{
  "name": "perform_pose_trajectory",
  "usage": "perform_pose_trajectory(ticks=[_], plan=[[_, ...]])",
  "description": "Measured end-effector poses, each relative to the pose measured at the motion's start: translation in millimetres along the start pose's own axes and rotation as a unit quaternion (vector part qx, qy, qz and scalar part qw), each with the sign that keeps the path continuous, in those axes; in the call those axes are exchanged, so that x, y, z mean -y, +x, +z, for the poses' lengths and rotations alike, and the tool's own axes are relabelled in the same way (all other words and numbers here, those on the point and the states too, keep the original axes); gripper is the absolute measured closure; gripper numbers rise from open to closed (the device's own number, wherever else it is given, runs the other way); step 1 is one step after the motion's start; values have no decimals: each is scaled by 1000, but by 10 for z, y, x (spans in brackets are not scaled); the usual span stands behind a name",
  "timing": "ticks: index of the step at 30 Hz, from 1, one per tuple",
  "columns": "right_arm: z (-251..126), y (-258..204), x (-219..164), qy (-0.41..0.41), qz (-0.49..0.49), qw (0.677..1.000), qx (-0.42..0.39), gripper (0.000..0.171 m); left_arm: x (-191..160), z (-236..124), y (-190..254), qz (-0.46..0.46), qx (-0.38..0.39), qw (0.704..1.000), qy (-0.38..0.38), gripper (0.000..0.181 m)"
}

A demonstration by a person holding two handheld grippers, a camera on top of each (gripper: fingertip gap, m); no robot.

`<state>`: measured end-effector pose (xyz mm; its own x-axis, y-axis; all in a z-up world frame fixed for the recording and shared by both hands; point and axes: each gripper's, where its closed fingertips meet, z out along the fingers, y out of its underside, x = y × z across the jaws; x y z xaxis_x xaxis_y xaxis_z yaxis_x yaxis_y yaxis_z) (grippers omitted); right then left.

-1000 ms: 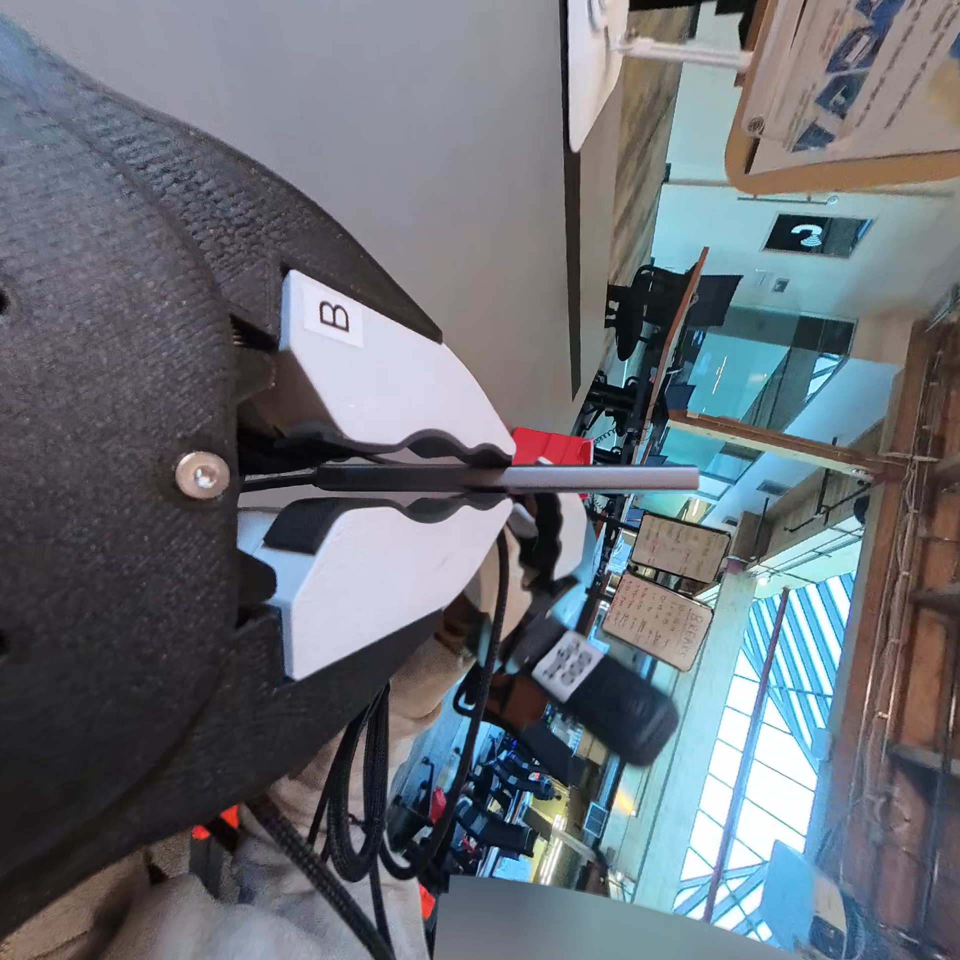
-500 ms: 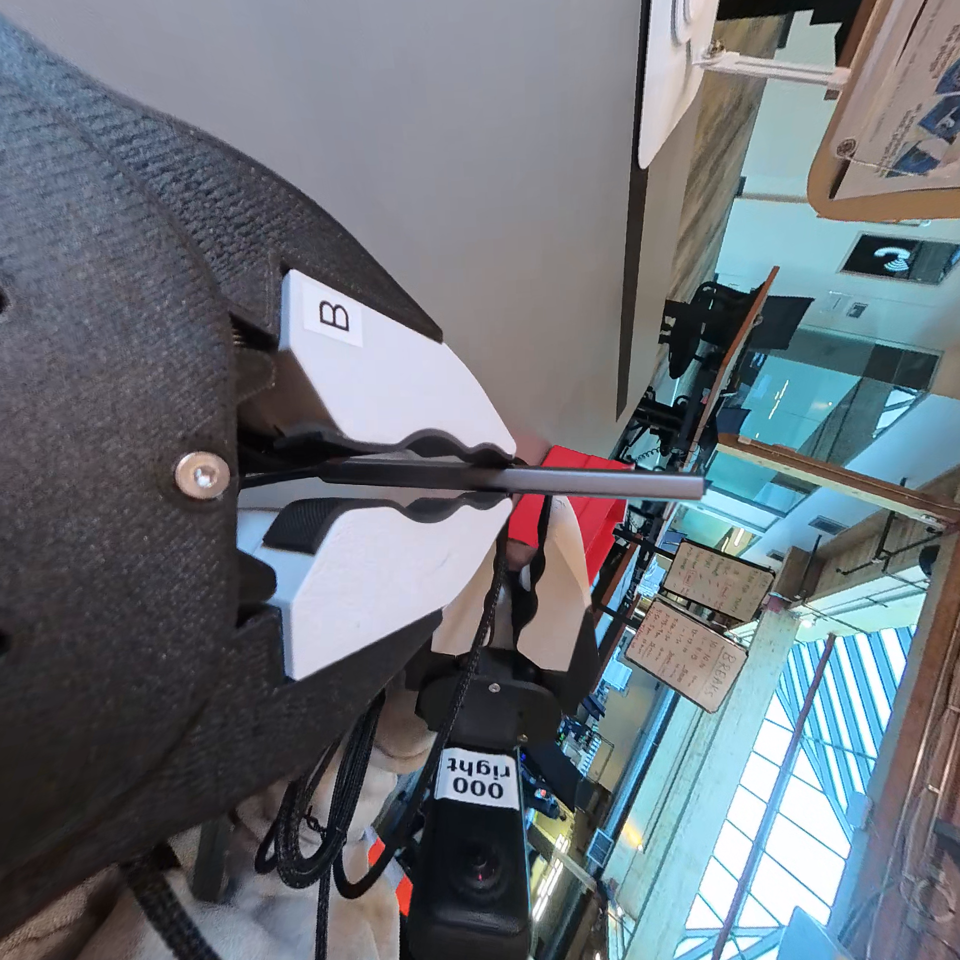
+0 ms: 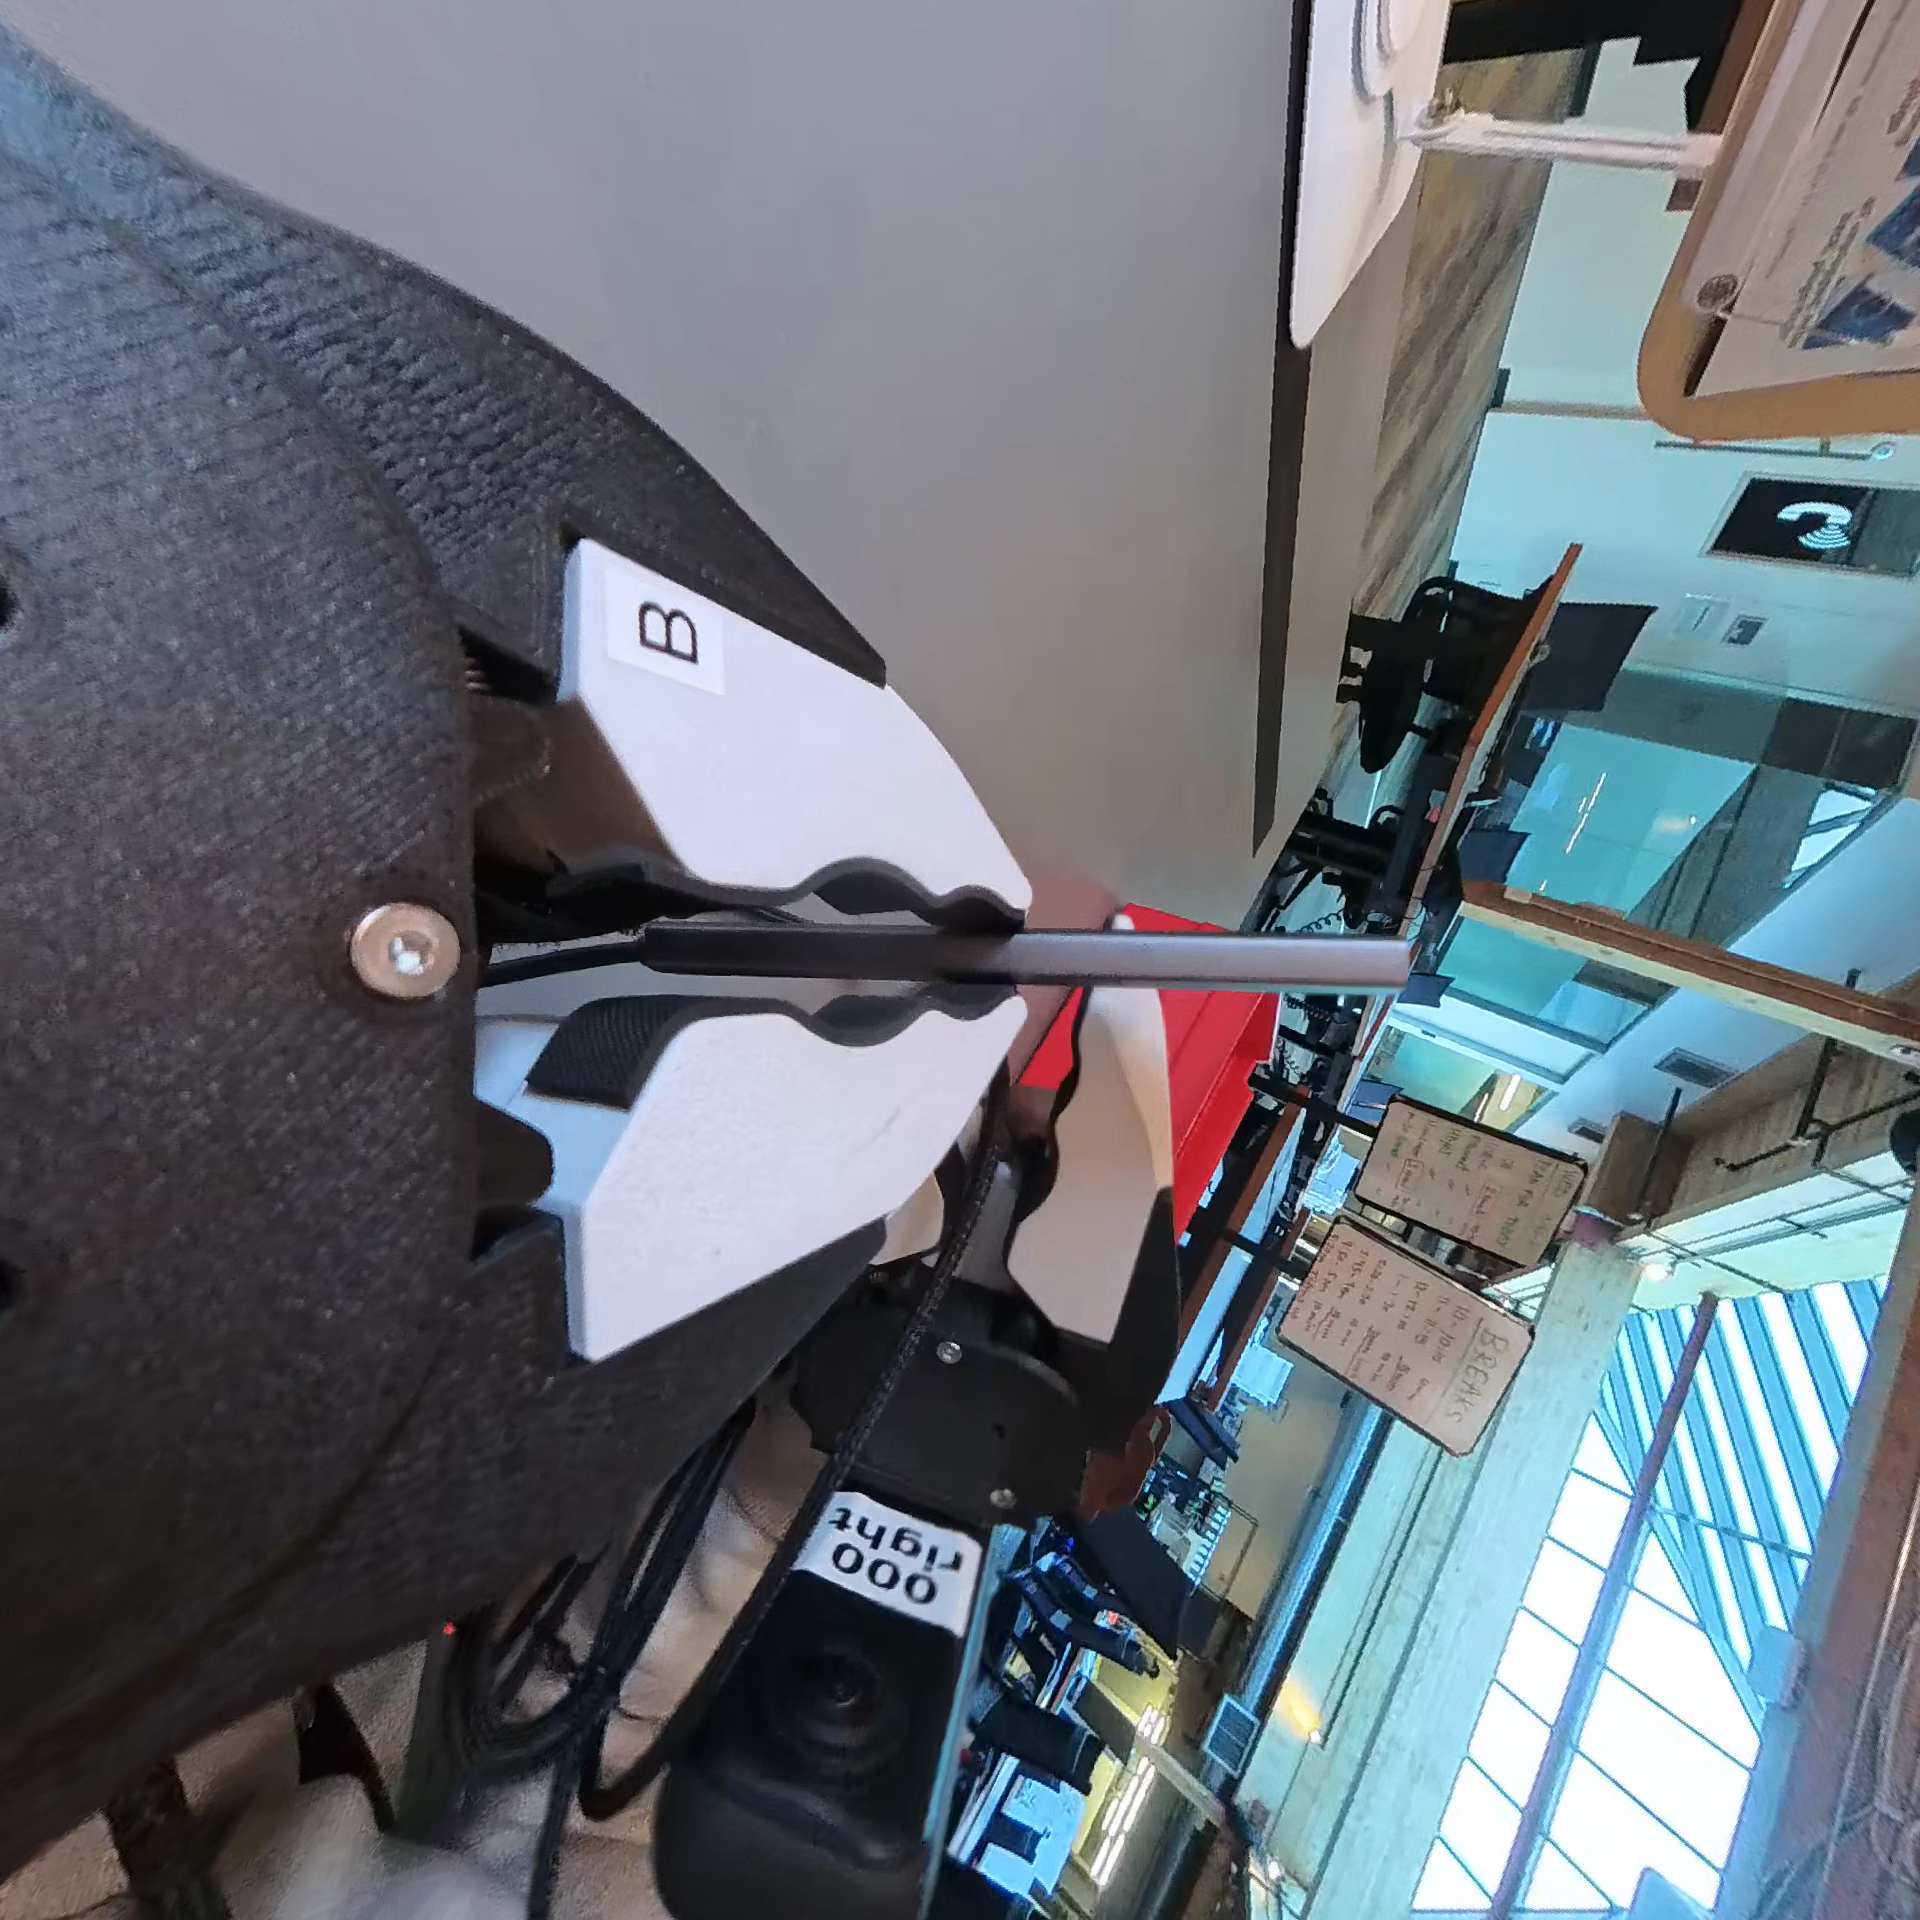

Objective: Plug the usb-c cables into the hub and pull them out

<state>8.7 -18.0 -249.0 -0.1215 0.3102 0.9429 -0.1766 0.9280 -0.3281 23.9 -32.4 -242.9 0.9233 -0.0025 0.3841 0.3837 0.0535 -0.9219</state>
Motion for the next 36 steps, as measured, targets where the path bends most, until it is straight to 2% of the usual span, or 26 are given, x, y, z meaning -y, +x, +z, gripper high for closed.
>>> perform_pose_trajectory(ticks=[2, 10, 14, 19, 25, 30, 34, 36], plan=[[19, 14, -3, -11, -26, 999, -22, 159, -11, 8, -36, -7, 10, 1000, -4, 170], [74, -13, -9, -16, -29, 999, -36, 159, -103, 64, -80, 5, 34, 999, -39, 170], [146, -63, -38, -15, 22, 999, -37, 159, -70, 47, -137, 84, 114, 990, -22, 171], [233, -125, -27, -8, 63, 997, -33, 158, -26, -11, -213, 135, 194, 972, -4, 172], [296, -180, -43, -9, 103, 994, -21, 157, 35, -71, -234, 173, 241, 955, 16, 172], [277, -159, -56, -3, 113, 993, -23, 159, 52, -70, -214, 178, 235, 955, 22, 172], [149, -28, -17, 23, 74, 995, -65, 159, 64, -59, -165, 114, 160, 980, 34, 168], [142, -13, 30, 33, 68, 995, -69, 159, -12, -11, -154, 92, 130, 987, 5, 168]])
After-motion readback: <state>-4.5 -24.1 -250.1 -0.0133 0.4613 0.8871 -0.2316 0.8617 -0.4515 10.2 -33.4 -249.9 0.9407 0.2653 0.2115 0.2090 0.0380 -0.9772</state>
